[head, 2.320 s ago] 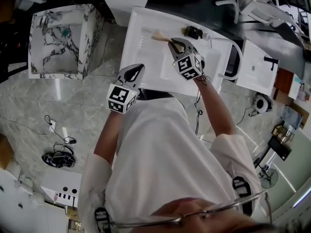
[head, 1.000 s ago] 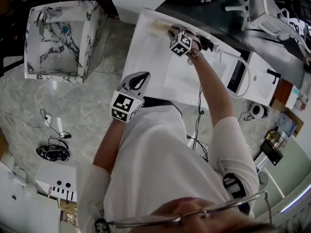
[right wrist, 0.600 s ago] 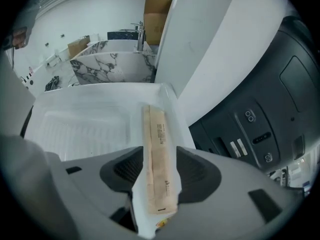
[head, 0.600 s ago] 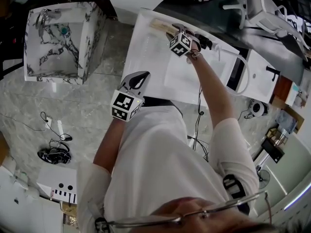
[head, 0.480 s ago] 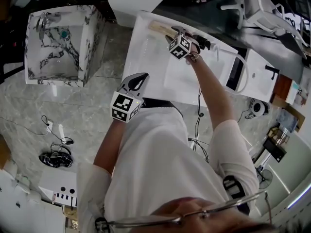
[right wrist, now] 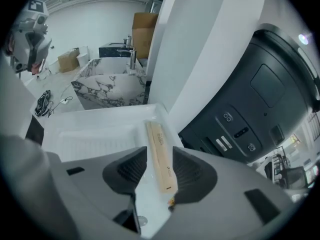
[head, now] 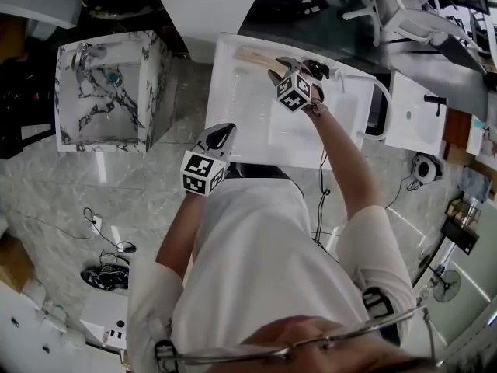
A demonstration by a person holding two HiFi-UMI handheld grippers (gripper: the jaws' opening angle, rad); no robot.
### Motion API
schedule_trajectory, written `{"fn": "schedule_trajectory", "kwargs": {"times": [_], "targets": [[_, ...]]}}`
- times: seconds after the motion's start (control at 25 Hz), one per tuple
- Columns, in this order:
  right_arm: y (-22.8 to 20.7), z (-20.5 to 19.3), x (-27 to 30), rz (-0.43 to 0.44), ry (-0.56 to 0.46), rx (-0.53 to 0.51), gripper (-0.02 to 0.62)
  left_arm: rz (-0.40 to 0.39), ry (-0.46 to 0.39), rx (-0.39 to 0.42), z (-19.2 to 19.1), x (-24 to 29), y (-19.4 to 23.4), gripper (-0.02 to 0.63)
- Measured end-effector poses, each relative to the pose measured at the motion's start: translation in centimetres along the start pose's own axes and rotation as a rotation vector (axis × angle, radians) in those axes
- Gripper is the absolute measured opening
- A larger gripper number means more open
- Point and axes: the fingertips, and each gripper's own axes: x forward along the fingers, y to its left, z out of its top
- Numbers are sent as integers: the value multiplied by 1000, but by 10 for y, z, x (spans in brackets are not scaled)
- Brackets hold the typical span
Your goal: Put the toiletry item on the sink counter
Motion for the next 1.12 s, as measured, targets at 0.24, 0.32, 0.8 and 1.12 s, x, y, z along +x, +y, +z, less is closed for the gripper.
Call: {"fn": "schedule_trajectory", "kwargs": {"times": [0.24,0.32,0.8,1.12], "targets": [[2,3,-58,-42,-59,62,112,-26,20,52,3,-2,-13,5],[2,2,-74,-60,-73,66,101,-32,25,76,5,-1,-16,5],[12,-28,-172,-131,-174,254,32,-65,6,99,32,-1,-50,5],[16,-51,-229,-154,-237,349,8,-79,-22,124,53,3,-75,5]]}}
